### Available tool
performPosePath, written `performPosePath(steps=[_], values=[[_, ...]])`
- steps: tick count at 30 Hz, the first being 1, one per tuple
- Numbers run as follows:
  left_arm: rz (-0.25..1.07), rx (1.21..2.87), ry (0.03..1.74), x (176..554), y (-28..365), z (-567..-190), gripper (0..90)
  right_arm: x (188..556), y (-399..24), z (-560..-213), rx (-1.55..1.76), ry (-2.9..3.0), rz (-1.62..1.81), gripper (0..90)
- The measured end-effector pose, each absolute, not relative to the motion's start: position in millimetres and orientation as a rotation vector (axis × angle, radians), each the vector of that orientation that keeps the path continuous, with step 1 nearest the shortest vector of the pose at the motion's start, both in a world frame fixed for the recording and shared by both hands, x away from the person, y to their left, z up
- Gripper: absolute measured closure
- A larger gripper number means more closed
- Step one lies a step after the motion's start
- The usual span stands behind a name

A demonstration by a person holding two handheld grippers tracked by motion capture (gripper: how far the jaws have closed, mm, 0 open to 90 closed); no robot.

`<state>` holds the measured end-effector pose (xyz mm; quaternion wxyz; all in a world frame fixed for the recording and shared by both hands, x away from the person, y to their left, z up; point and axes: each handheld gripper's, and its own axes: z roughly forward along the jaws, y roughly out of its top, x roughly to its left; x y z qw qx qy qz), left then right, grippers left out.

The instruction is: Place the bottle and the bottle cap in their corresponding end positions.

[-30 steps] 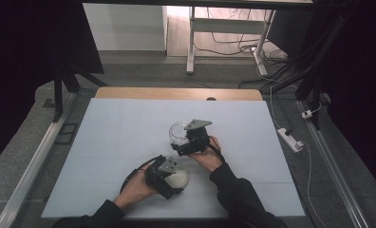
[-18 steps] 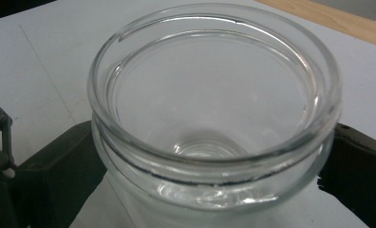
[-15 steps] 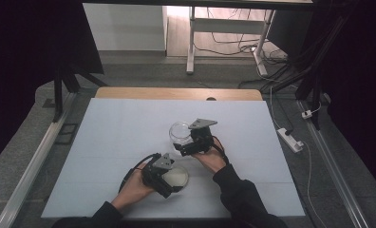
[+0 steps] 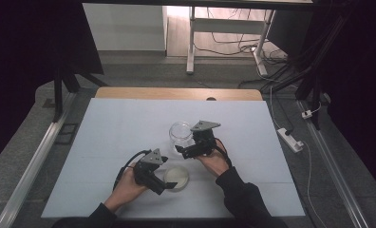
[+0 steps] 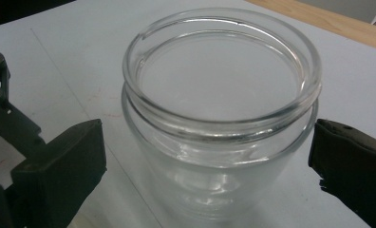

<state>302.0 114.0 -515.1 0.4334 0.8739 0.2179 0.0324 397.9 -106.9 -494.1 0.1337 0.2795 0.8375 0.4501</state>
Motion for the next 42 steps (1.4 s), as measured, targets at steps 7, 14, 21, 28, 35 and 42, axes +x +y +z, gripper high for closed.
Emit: performPosePath(steps=[7,14,21,28,35,42], values=[[0.085,2.165,0.562,298.6,122.3,-510.7,0.0,391.3,-111.4,-491.4,0.813,2.429,1.307,0.0],[0.089,2.141,0.587,296.2,133.0,-505.9,0.0,384.0,-117.6,-492.2,0.819,2.437,1.313,0.0],[0.085,2.125,0.605,293.8,141.9,-501.6,0.0,374.7,-123.9,-489.0,0.823,2.433,1.332,0.0],[0.104,2.114,0.624,287.5,152.9,-497.2,0.0,365.1,-131.7,-484.7,0.823,2.438,1.350,0.0],[0.133,2.096,0.649,279.2,167.4,-493.9,0.0,350.8,-143.1,-478.5,0.812,2.428,1.365,0.0],[0.170,2.071,0.684,266.6,185.7,-491.9,0.0,337.1,-159.6,-474.4,0.838,2.407,1.382,0.0]])
